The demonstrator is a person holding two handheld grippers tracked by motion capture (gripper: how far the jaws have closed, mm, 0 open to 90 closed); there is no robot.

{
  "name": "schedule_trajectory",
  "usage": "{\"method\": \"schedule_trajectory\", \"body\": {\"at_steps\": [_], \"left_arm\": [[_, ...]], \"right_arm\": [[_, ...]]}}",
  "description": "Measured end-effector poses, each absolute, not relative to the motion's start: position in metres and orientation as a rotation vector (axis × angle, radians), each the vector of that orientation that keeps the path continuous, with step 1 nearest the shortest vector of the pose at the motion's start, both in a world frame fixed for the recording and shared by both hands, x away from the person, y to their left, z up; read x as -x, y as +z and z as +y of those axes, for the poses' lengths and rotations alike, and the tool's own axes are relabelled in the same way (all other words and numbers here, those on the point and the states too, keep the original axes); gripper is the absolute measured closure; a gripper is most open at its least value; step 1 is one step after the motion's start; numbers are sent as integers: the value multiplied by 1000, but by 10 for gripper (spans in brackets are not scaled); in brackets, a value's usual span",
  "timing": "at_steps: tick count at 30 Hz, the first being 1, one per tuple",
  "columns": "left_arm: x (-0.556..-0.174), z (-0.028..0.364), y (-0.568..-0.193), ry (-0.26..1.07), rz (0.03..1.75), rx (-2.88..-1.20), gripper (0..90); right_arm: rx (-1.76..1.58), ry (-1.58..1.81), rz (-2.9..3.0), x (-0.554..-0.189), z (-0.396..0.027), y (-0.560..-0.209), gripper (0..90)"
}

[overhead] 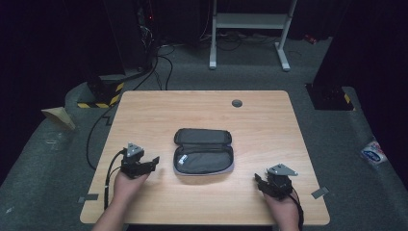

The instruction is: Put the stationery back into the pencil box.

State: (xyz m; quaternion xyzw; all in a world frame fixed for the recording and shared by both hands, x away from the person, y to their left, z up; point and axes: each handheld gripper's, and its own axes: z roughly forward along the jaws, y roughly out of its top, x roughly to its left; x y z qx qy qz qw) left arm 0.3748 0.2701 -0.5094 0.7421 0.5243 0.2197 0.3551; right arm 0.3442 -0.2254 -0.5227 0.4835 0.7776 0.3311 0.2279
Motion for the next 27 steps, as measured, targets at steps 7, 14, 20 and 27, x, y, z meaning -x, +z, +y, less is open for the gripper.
{"method": "schedule_trajectory", "body": {"at_steps": [7,14,20,27], "left_arm": [[-361,304,-527,539,1380,-2027,53],[-338,305,-530,606,1307,-2025,51],[-339,305,-530,571,1297,-2019,101],[-339,305,-530,570,1305,-2011,105]], "right_arm": [[-1343,911,2136,-344,-225,-523,423],[-1359,913,2132,-345,-226,-523,409],[-1376,909,2119,-345,-227,-523,404],[-1391,906,2110,-346,-227,-523,403]]}}
